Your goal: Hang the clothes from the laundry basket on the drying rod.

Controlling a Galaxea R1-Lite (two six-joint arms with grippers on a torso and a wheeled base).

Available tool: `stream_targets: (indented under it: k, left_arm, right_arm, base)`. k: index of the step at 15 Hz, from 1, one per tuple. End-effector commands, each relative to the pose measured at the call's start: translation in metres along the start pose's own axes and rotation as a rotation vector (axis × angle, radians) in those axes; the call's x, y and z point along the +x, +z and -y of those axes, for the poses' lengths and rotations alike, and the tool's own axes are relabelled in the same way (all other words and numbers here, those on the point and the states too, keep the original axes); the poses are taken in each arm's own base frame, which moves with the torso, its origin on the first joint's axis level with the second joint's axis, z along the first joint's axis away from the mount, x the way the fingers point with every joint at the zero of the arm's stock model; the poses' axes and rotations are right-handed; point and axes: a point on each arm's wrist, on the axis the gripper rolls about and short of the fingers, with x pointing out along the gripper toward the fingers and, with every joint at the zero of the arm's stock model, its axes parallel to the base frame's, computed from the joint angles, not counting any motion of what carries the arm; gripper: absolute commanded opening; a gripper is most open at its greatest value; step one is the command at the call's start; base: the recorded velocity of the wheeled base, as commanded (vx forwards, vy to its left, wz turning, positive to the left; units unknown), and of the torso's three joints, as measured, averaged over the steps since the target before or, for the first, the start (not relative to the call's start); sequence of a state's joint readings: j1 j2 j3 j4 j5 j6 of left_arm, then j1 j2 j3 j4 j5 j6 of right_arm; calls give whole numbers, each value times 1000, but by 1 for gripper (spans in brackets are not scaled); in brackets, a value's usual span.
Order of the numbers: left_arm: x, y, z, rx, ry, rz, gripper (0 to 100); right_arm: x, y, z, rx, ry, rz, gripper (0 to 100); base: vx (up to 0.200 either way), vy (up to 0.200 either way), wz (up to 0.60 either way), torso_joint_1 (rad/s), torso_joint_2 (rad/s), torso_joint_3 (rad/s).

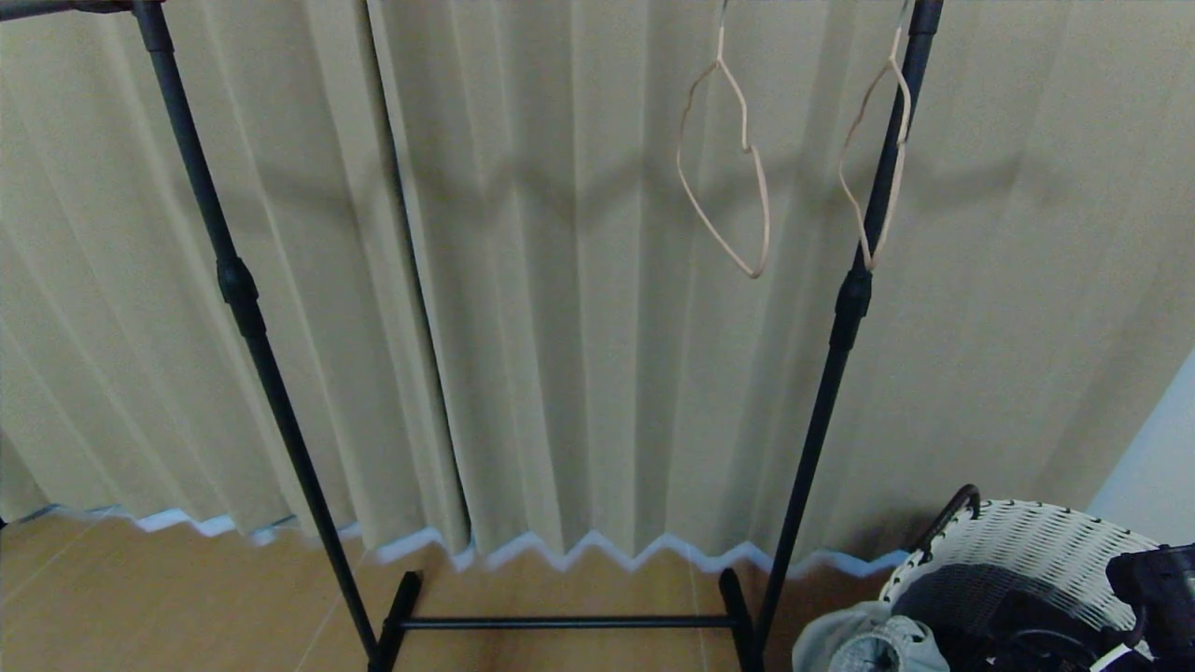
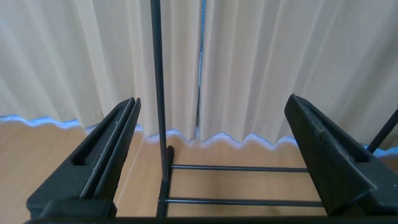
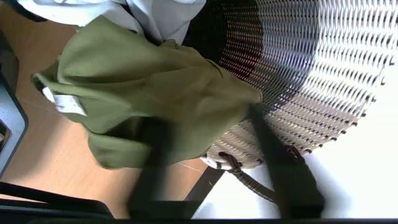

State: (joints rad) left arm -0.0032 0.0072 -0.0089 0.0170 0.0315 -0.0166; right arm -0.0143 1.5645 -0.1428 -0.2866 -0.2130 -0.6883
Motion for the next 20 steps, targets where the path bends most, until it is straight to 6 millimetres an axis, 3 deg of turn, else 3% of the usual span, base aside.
stream_targets:
  k: [1,3,8,12,20]
  left_arm:
    - [0,0,0,0,1,0,100]
    - [0,0,0,0,1,0,100]
    - [0,0,0,1,1,0,100]
    - [0,0,0,1,1,0,100]
    - [0,0,0,1,1,0,100]
  right_arm:
    - [-1,0,0,1,-2,2,0]
    - [-5,-2,0,9,-19,23,0]
    - [-53,-23,3,149,-224,258,0]
    - [-77,-36,2,315,-345,399,0]
    - [-87,-44,-2,341,-394,458,0]
  base:
    - [0,0,0,0,0,0]
    - [0,0,0,0,0,0]
    - [0,0,0,0,0,0]
    - [0,0,0,0,0,0]
    - [-200,0,0,3,2,2]
